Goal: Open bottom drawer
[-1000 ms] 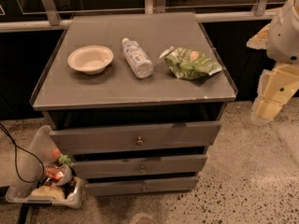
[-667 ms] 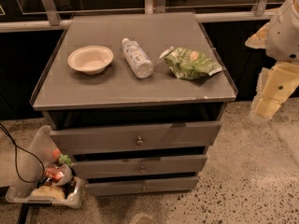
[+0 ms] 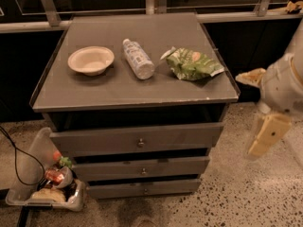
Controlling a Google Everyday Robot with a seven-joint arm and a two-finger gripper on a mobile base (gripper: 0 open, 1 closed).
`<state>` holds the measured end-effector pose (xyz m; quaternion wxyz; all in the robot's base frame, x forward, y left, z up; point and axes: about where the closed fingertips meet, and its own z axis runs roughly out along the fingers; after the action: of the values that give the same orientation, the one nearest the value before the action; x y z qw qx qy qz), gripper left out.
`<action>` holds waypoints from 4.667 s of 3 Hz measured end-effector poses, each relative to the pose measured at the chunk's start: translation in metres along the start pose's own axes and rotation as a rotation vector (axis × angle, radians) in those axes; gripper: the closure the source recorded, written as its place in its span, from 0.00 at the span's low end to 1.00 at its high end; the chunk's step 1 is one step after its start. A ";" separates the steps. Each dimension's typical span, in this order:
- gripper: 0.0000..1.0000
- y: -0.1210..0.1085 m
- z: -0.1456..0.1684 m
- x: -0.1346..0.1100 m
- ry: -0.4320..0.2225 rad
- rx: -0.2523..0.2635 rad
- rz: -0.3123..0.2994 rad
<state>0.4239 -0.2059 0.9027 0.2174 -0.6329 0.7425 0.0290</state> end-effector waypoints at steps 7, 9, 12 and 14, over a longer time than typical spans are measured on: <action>0.00 0.064 0.257 0.122 -0.127 0.061 0.129; 0.00 0.077 0.301 0.133 -0.154 0.059 0.169; 0.00 0.116 0.410 0.141 -0.313 0.011 0.049; 0.00 0.127 0.453 0.151 -0.384 -0.011 0.062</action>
Offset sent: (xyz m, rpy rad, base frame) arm -0.0447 -0.0248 -0.1959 0.0663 -0.0612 0.0299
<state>0.4169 -0.1767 0.4090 0.3506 -0.5936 0.7065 0.1600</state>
